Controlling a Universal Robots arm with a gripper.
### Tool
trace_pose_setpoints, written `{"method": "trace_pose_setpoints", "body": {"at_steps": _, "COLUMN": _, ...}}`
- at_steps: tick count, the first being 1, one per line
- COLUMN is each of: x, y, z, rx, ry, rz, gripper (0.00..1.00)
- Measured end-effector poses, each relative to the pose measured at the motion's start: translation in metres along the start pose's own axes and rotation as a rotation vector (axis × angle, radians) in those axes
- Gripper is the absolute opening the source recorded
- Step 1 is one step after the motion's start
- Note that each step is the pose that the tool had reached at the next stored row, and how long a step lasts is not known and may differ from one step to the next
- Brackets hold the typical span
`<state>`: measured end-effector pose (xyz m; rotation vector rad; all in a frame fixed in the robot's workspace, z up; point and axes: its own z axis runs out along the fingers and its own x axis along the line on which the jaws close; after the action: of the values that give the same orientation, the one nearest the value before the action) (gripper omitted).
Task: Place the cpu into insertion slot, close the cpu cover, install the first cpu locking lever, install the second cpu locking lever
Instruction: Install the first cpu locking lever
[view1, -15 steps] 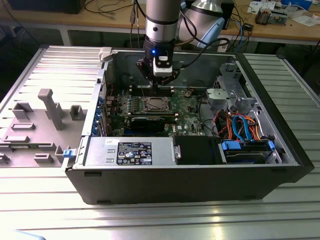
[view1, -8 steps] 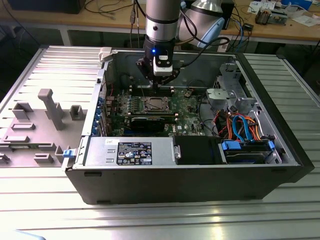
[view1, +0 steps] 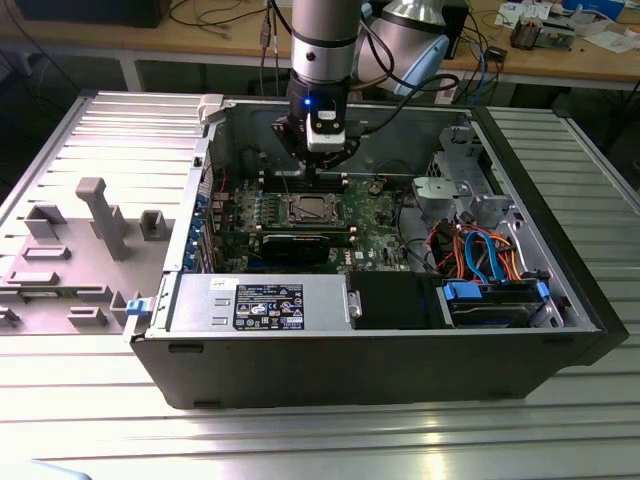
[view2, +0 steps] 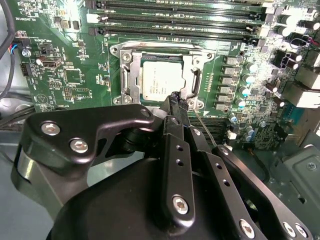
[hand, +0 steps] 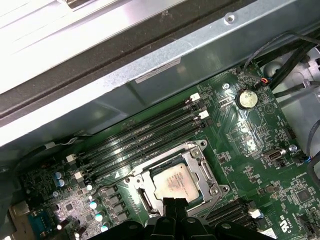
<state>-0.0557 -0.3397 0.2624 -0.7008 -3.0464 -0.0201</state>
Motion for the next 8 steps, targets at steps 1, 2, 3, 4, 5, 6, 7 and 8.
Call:
{"method": "trace_pose_setpoints", "body": {"at_steps": 1, "x": 0.0, "y": 0.0, "z": 0.0, "rx": 0.0, "ry": 0.0, "rz": 0.0, "gripper": 0.11}}
{"method": "trace_pose_setpoints", "body": {"at_steps": 2, "x": 0.0, "y": 0.0, "z": 0.0, "rx": 0.0001, "ry": 0.0, "rz": 0.0, "gripper": 0.11}}
{"method": "trace_pose_setpoints", "body": {"at_steps": 3, "x": 0.0, "y": 0.0, "z": 0.0, "rx": 0.0, "ry": 0.0, "rz": 0.0, "gripper": 0.11}}
{"method": "trace_pose_setpoints", "body": {"at_steps": 4, "x": 0.0, "y": 0.0, "z": 0.0, "rx": 0.0, "ry": 0.0, "rz": 0.0, "gripper": 0.11}}
{"method": "trace_pose_setpoints", "body": {"at_steps": 5, "x": 0.0004, "y": -0.0002, "z": 0.0, "rx": 0.0, "ry": -0.0001, "rz": 0.0, "gripper": 0.11}}
{"method": "trace_pose_setpoints", "body": {"at_steps": 6, "x": 0.0016, "y": -0.0007, "z": 0.0, "rx": 0.0, "ry": 0.0001, "rz": -0.002, "gripper": 0.11}}
{"method": "trace_pose_setpoints", "body": {"at_steps": 7, "x": 0.0021, "y": -0.001, "z": 0.0001, "rx": 0.0002, "ry": 0.0, "rz": -0.008, "gripper": 0.11}}
{"method": "trace_pose_setpoints", "body": {"at_steps": 8, "x": 0.0026, "y": -0.0012, "z": 0.0002, "rx": 0.0002, "ry": 0.0001, "rz": -0.014, "gripper": 0.11}}
